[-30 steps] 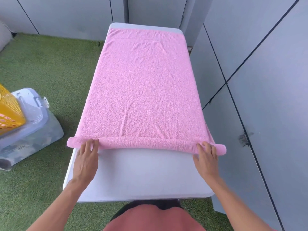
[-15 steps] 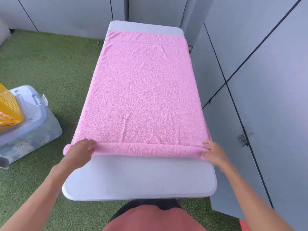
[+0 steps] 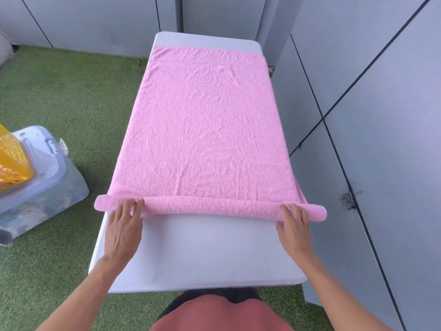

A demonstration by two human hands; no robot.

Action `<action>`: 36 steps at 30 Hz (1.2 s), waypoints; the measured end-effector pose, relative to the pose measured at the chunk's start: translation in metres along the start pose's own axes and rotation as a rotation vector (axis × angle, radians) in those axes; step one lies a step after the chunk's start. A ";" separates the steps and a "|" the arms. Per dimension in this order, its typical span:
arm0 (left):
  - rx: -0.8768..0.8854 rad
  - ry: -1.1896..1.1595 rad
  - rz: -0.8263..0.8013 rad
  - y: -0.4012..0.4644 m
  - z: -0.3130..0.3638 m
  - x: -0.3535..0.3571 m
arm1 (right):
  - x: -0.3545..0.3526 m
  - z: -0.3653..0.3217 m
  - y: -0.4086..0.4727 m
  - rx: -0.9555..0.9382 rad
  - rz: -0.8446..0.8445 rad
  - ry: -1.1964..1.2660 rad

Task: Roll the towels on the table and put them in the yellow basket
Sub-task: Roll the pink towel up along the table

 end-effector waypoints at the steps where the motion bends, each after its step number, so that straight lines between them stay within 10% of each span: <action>1: -0.018 0.003 -0.008 0.006 -0.001 -0.002 | -0.003 0.000 0.007 -0.001 0.013 0.006; 9: -0.039 0.035 -0.248 0.014 -0.019 0.014 | -0.001 0.009 0.012 -0.038 -0.249 -0.161; 13: -0.163 -0.233 -0.535 0.020 -0.038 0.028 | -0.004 0.029 0.016 0.045 -0.447 0.247; 16: -0.219 -0.433 -0.362 0.041 -0.038 0.008 | -0.025 0.031 0.028 0.080 -0.084 0.398; 21: -0.057 -0.108 0.027 0.020 -0.011 -0.015 | -0.030 0.000 0.000 0.033 0.165 -0.017; 36: -0.068 -0.163 -0.231 0.029 -0.010 0.014 | -0.001 0.009 0.033 -0.082 -0.267 0.013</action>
Point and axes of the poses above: each hand's wrist, its own y-axis towards the middle knuckle, its own x-axis out of the palm, z = x × y, the point moved 9 cm from there along y, towards the middle knuckle, and after that the axes turned 10 degrees about -z, right-handed, at the moved point
